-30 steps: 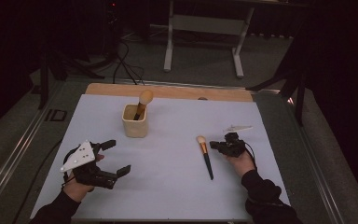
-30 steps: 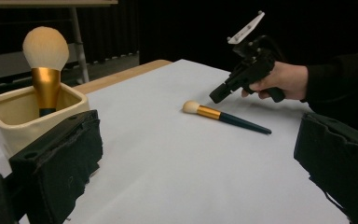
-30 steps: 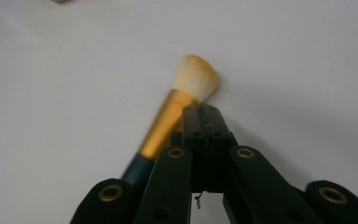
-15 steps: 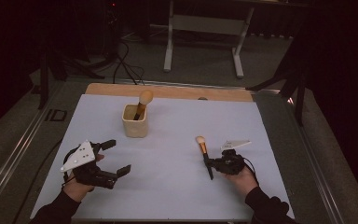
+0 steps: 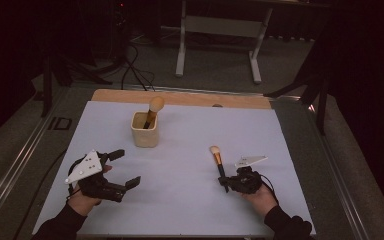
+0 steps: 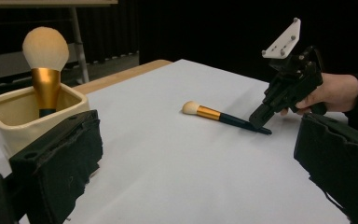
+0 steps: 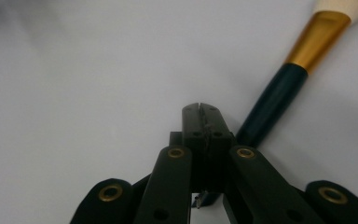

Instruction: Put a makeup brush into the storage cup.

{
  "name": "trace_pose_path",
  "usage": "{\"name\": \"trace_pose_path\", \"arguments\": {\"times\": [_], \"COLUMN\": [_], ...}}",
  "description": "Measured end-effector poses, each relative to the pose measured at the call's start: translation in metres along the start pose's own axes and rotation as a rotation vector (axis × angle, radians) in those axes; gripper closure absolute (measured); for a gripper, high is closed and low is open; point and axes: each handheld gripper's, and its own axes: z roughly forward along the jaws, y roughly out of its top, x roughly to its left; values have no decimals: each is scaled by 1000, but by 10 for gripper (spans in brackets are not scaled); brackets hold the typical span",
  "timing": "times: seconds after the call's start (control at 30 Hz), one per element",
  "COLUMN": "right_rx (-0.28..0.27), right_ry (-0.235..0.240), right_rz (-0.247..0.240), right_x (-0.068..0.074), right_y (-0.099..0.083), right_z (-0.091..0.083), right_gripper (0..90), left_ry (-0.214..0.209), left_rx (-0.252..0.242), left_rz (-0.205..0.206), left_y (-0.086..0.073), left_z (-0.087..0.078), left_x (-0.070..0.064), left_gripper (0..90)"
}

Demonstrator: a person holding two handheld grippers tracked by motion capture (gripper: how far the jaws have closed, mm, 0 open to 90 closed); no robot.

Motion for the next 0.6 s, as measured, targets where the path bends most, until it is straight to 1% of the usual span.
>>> {"name": "trace_pose_path", "arguments": {"times": [0.2,0.33,0.4,0.47,0.53,0.6], "right_rx": [30,29,2,-6,-4,7], "right_ry": [-28,-50,-41,-40,-28,-20], "right_rz": [0,9,32,22,15,4], "right_x": [-3,-7,-9,-7,-4,-1], "right_y": [-3,-6,-6,-3,-1,-1], "right_z": [-1,-6,-9,-9,-7,-5], "right_gripper": [900,900,900,900,900,900], "left_ry": [-2,-2,-2,-4,-3,-3], "left_rx": [0,1,4,3,4,0], "left_rz": [0,1,1,2,6,2], "left_y": [0,0,0,0,0,0], "left_z": [0,1,1,2,1,1], "left_x": [0,0,0,0,-1,-1], "left_gripper": [15,15,15,15,15,15]}}
